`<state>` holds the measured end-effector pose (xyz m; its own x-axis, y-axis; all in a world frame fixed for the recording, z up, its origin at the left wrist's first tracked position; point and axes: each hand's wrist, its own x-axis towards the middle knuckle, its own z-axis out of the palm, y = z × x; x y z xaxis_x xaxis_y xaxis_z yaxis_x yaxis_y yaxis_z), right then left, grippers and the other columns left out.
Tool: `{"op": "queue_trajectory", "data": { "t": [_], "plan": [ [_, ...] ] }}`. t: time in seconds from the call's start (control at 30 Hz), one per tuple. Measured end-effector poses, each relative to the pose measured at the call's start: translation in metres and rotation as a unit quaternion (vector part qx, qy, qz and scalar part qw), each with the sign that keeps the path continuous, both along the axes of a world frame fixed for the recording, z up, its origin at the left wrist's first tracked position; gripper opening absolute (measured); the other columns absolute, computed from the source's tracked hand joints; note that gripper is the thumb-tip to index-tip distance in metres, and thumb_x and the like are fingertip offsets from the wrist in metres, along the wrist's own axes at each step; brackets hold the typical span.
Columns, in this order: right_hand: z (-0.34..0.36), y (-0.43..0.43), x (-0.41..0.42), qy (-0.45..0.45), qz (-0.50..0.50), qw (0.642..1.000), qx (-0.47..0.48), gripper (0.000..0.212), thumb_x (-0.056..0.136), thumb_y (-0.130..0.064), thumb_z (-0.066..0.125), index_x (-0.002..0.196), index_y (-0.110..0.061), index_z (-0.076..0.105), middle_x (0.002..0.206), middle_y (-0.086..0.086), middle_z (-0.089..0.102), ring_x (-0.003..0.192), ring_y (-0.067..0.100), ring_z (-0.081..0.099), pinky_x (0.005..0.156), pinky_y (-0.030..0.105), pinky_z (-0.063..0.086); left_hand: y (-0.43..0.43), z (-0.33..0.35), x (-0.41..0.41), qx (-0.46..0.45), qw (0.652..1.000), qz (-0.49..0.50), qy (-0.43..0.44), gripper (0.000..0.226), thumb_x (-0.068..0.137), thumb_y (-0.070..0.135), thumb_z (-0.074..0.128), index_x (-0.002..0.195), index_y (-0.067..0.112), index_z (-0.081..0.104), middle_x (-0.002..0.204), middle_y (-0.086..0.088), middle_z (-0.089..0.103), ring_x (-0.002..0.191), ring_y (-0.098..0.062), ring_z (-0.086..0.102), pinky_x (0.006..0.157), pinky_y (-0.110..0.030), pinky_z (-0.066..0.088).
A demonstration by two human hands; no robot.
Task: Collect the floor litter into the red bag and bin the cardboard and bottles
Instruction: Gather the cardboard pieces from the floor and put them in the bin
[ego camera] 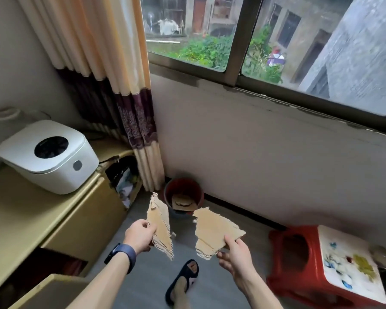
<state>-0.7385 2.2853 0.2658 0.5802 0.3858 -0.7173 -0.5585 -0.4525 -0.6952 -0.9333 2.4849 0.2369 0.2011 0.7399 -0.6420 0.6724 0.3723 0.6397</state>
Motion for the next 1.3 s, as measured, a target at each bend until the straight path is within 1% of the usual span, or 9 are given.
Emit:
{"op": "queue_trajectory", "data": {
  "t": [0.23,0.37,0.57,0.67,0.73,0.83,0.97,1.13,1.3],
  "plan": [
    [-0.049,0.113,0.076,0.035,0.025,0.998,-0.042,0.014,0.102,-0.021,0.051,0.108,-0.011,0.059,0.089,0.009,0.071,0.059,0.016,0.055,0.05,0.027,0.043,0.096,-0.055,0.094,-0.057,0.998,0.02,0.035,0.022,0.086,0.022,0.06,0.106,0.014,0.062,0.087,-0.011,0.065,0.066,-0.026,0.059,0.045,-0.026,0.046],
    [-0.083,0.148,0.103,0.06,0.039,0.994,-0.088,0.017,0.101,-0.023,0.052,0.104,-0.007,0.055,0.082,0.009,0.06,0.055,0.015,0.053,0.05,0.027,0.039,0.119,-0.09,0.13,-0.107,0.992,0.031,0.062,0.028,0.09,0.02,0.055,0.118,0.019,0.052,0.111,-0.013,0.063,0.091,-0.031,0.063,0.051,-0.027,0.052],
    [-0.135,0.186,0.134,0.065,0.017,0.99,-0.125,0.018,0.102,-0.023,0.052,0.108,-0.007,0.057,0.081,0.008,0.061,0.061,0.017,0.054,0.05,0.027,0.042,0.161,-0.157,0.173,-0.201,0.977,0.039,0.051,0.054,0.092,0.019,0.054,0.144,0.016,0.043,0.122,-0.013,0.062,0.105,-0.032,0.063,0.072,-0.04,0.062],
    [-0.15,0.2,0.146,0.062,-0.003,0.988,-0.139,0.017,0.102,-0.026,0.052,0.109,-0.011,0.057,0.083,0.008,0.066,0.062,0.017,0.056,0.05,0.027,0.044,0.174,-0.162,0.192,-0.236,0.97,-0.011,0.062,0.063,0.1,0.029,0.05,0.154,0.017,0.021,0.099,-0.005,0.06,0.08,-0.019,0.062,0.061,-0.025,0.055],
    [-0.161,0.211,0.153,0.06,-0.007,0.988,-0.142,0.017,0.102,-0.027,0.052,0.111,-0.013,0.057,0.087,0.008,0.068,0.061,0.016,0.057,0.051,0.027,0.043,0.184,-0.171,0.197,-0.222,0.97,-0.051,0.079,0.058,0.1,0.03,0.049,0.151,0.015,0.027,0.092,-0.006,0.058,0.072,-0.021,0.06,0.056,-0.025,0.052],
    [-0.177,0.235,0.155,0.066,-0.005,0.986,-0.153,0.018,0.102,-0.026,0.052,0.113,-0.013,0.057,0.092,0.007,0.069,0.063,0.016,0.057,0.053,0.028,0.042,0.202,-0.186,0.195,-0.196,0.969,-0.112,0.102,0.052,0.096,0.033,0.052,0.145,0.018,0.04,0.104,-0.005,0.063,0.1,-0.03,0.064,0.082,-0.039,0.053],
    [-0.2,0.277,0.147,0.091,0.003,0.982,-0.165,0.024,0.101,-0.031,0.054,0.114,-0.011,0.057,0.085,0.004,0.068,0.068,0.018,0.059,0.057,0.03,0.043,0.23,-0.184,0.19,-0.146,0.957,-0.219,0.121,0.043,0.098,0.033,0.05,0.138,0.018,0.048,0.13,-0.003,0.061,0.119,-0.024,0.058,0.102,-0.032,0.044],
    [-0.218,0.316,0.136,0.106,0.092,0.964,-0.225,0.046,0.097,-0.05,0.056,0.123,-0.013,0.051,0.113,0.003,0.065,0.089,0.018,0.068,0.067,0.031,0.05,0.264,-0.181,0.182,-0.092,0.93,-0.323,0.152,0.041,0.101,0.03,0.047,0.139,0.015,0.048,0.137,-0.006,0.058,0.125,-0.025,0.055,0.101,-0.029,0.043],
    [-0.175,0.318,0.126,0.02,0.147,0.969,-0.198,0.041,0.099,-0.043,0.053,0.129,-0.016,0.05,0.111,0.002,0.067,0.083,0.015,0.07,0.074,0.034,0.055,0.275,-0.149,0.189,-0.058,0.898,-0.406,0.162,0.039,0.1,0.032,0.047,0.136,0.019,0.051,0.136,-0.005,0.059,0.124,-0.026,0.055,0.102,-0.031,0.044]
  ]
}}
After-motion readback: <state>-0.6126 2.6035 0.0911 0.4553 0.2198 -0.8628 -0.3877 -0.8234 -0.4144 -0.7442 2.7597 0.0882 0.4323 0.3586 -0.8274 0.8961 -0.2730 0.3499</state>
